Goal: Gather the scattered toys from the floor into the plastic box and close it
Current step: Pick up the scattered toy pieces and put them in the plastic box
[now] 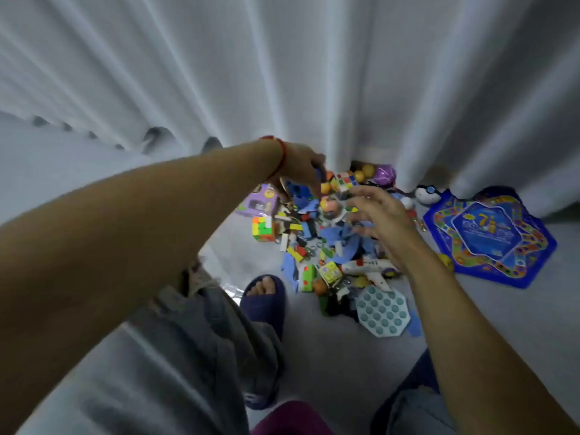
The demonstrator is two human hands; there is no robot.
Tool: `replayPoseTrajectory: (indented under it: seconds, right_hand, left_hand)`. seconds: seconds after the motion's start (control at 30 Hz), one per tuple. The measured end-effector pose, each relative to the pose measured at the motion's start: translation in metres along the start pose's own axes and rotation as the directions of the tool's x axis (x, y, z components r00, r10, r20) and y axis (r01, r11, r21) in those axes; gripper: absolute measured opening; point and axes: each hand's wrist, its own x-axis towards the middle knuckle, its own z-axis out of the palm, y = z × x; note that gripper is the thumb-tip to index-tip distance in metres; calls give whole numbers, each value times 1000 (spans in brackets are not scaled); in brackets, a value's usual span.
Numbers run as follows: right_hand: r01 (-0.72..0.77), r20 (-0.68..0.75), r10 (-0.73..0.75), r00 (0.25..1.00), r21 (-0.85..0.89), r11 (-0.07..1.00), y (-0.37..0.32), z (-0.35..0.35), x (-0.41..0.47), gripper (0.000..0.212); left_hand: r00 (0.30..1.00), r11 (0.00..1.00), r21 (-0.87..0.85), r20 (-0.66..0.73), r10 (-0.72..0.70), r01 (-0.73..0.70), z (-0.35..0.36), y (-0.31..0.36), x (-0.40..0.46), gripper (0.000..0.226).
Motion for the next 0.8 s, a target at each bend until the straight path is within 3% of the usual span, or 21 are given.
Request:
replayPoseTrajectory:
  seconds: [0.03, 0.1, 0.2, 0.27, 0.37, 0.43, 0.5, 0.57, 0.67, 0.73, 0.8]
  right_hand:
    - [22, 52, -22, 998, -6, 1000, -9, 21, 4, 19]
    - [39, 151, -31, 988, -49, 998, -23, 65, 7, 16]
    - [88, 248, -35, 968, -208, 974, -28, 118, 9, 15]
    - [100, 291, -13, 957, -285, 953, -23, 141, 8, 14]
    - [89, 282, 28, 959, -395, 914, -19, 154, 6, 16]
    - [69, 245, 45, 968, -436, 897, -20, 153, 3, 16]
    - [51, 215, 62, 975, -484, 874, -19, 147, 0, 16]
    - [16, 171, 89, 981, -534, 846, -12, 139, -3, 20]
    - [-19, 88, 92, 992, -616, 788, 9, 115, -6, 18]
    - [-76, 24, 122, 992, -661, 747, 29, 94, -12, 11]
    - [-140, -19, 173, 985, -677, 723, 50, 69, -18, 14]
  left_hand:
    - [998, 998, 54, -48, -32, 35, -34, -16, -16, 37]
    - [981, 993, -8, -158, -114, 114, -86, -65, -50, 36]
    - [914, 947, -261, -307, -264, 186, -114, -163, -94, 38]
    - [845, 846, -504, -365, -391, 174, -100, -228, -109, 37]
    - [739, 653, -749, -375, -559, 113, -65, -298, -122, 27]
    - [722, 562, -817, -311, -618, 129, -52, -326, -126, 35]
    - [706, 534, -834, -293, -645, 141, -47, -337, -125, 36]
    - [670, 666, -731, -420, -612, 150, -47, -326, -117, 27]
    - [693, 895, -445, -634, -342, 33, -40, -276, -92, 23]
    - [771, 952, -300, -620, -148, -59, -27, -238, -69, 22]
    - [858, 978, -178, -513, 0, -106, -7, -211, -34, 25]
